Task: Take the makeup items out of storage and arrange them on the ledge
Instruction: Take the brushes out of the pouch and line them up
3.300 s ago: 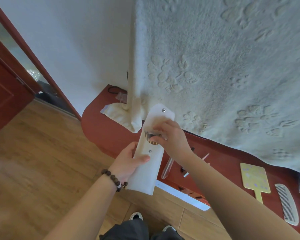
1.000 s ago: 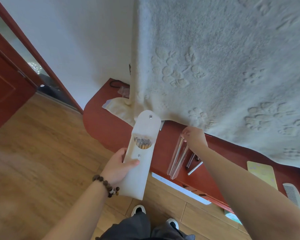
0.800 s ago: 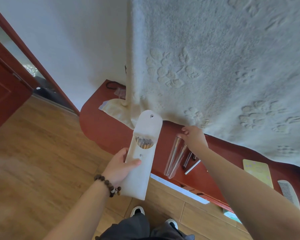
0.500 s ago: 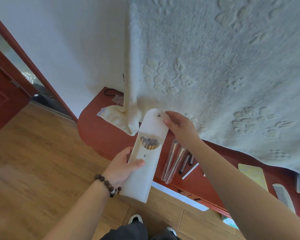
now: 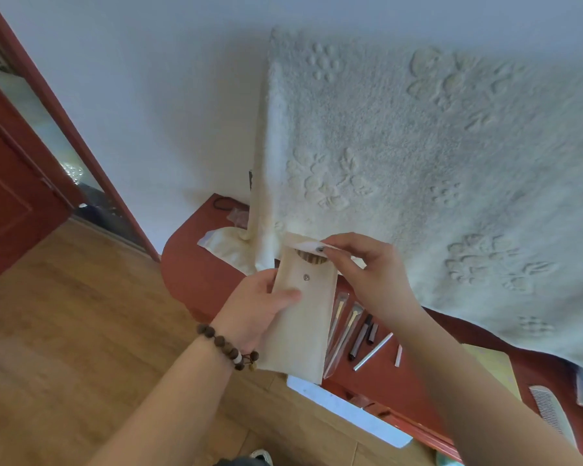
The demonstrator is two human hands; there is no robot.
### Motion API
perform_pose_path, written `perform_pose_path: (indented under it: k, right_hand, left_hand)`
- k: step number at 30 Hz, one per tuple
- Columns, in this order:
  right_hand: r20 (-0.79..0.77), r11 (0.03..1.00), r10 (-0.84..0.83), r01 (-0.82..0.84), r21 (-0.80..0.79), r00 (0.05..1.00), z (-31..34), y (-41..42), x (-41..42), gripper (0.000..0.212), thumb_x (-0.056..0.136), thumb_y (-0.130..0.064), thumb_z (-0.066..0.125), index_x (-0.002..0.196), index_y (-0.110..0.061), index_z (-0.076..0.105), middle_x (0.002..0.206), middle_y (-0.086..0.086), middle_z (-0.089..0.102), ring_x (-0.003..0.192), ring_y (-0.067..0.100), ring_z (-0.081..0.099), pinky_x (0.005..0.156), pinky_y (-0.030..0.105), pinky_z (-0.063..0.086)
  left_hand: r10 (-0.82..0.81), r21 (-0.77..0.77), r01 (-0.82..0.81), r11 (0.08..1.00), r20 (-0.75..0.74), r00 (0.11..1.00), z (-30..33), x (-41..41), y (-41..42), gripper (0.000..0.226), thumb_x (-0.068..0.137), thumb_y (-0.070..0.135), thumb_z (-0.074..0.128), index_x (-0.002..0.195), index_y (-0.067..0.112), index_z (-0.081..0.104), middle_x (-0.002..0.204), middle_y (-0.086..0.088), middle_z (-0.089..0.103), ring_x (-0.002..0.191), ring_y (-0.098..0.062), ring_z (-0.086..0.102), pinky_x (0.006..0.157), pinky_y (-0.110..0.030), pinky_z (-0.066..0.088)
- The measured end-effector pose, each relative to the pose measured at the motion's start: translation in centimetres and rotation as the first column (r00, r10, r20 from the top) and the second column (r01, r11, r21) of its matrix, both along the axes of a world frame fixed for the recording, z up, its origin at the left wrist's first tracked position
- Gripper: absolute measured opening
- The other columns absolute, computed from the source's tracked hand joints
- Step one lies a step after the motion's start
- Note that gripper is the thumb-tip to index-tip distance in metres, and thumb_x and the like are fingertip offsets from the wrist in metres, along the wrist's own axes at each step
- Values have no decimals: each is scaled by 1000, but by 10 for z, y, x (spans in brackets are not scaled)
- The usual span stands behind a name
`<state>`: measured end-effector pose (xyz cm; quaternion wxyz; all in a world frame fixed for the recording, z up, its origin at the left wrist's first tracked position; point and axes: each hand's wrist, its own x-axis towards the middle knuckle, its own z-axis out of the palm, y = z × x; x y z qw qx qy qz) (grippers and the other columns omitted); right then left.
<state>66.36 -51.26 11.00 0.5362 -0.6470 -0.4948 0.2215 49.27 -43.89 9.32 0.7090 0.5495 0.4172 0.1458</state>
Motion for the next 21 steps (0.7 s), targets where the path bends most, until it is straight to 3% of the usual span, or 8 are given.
perform_pose_path:
  k: [4, 9, 11, 15, 18, 21]
  right_hand:
    - [22, 997, -77, 76, 31, 997, -4, -6, -2, 15, 84, -8, 68, 87, -22, 72, 89, -19, 68, 85, -9, 61, 77, 5, 42]
    - [72, 995, -86, 82, 59, 994, -11, -11, 0, 17, 81, -6, 70, 86, -21, 75, 93, -13, 69, 85, -2, 61, 78, 7, 42]
    - [78, 995, -81, 75, 68, 994, -12, -12, 0, 15, 81, -5, 70, 85, -19, 76, 96, -10, 69, 88, -1, 62, 79, 6, 42]
    - [105, 995, -78, 71, 67, 991, -13, -12, 1, 14, 81, -5, 69, 85, -17, 76, 97, -10, 69, 91, -2, 62, 78, 7, 43]
    - [99, 995, -69, 61, 79, 993, -12, -12, 0, 16, 81, -2, 69, 86, -16, 75, 97, -8, 68, 93, -6, 60, 80, 4, 40]
    - [86, 999, -30, 26, 45, 996, -12, -11, 1, 15, 82, -3, 68, 87, -16, 76, 99, -6, 68, 94, -5, 60, 81, 5, 41]
  left_hand:
    - [32, -48, -30, 998, 27, 999, 14, 11, -4, 23, 89, 5, 62, 112, 1, 63, 107, -20, 70, 97, -36, 68, 88, -52, 54]
    - [41, -105, -37, 994, 41, 998, 23, 18, -5, 26, 88, 8, 63, 113, 1, 63, 109, -21, 69, 100, -37, 67, 90, -51, 53]
    - [35, -110, -30, 993, 50, 998, 25, 19, -5, 25, 88, 10, 64, 111, 1, 64, 107, -20, 70, 96, -34, 68, 88, -48, 55]
    - [42, -152, -29, 988, 82, 996, 28, 22, -6, 22, 89, 9, 62, 109, 0, 63, 97, -19, 71, 77, -27, 70, 68, -36, 59]
    - [39, -149, -25, 989, 91, 995, 30, 22, -6, 16, 89, 9, 61, 103, 1, 65, 92, -18, 71, 72, -24, 69, 65, -34, 58]
    - [38, -136, -26, 990, 86, 996, 30, 22, -5, 14, 88, 10, 63, 100, 3, 66, 93, -18, 71, 76, -27, 69, 72, -39, 57]
